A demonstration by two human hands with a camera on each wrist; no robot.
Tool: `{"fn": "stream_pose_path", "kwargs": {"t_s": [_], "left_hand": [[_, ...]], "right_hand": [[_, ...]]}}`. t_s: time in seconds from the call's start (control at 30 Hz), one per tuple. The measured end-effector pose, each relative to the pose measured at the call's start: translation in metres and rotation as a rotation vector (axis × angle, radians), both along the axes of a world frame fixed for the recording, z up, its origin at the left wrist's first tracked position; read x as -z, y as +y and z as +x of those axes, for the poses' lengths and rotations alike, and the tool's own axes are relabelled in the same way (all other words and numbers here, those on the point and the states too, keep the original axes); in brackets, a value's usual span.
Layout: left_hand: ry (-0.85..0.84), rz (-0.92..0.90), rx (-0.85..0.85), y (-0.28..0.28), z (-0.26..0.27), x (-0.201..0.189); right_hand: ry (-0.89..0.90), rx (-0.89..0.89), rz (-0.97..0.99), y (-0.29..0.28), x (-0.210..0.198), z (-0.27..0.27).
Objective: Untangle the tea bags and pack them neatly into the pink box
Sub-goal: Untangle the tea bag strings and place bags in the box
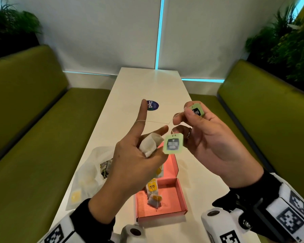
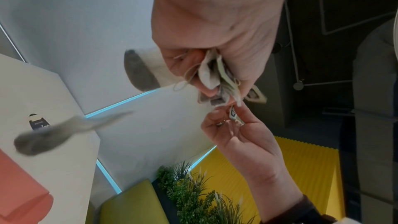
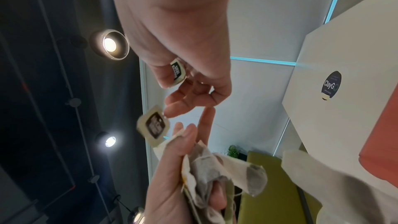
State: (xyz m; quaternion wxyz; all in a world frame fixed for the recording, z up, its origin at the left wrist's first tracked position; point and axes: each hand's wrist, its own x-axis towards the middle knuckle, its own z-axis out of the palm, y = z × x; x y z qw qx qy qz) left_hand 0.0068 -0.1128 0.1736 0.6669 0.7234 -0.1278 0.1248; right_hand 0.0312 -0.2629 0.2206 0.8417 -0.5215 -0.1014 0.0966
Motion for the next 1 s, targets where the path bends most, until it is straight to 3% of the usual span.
{"fn": "stream_pose_path", "kwargs": {"t_s": [0.37,0.73,0.87,1.0], "left_hand": [[-0.158,0.151,-0.243,-0.003,0.009,0.000],[-0.122,0.021,-0.160,0.001,0.006,-0.012],[-0.050,-0.123,-0.072,0.004,-0.001,-0.020],[0.048,-0.257,-0.026,0.005,-0.005,-0.024]], "right_hand": [[0.018,-0.035,0.043,0.000,0.000,0.001],[0.026,0.072,0.034,-0.005,-0.001,0.004],[-0.071,0.187,-0.063,-0.006,0.002,0.006],[-0.163,0.154,-0.133,-0.006,0.004,0.005]]}}
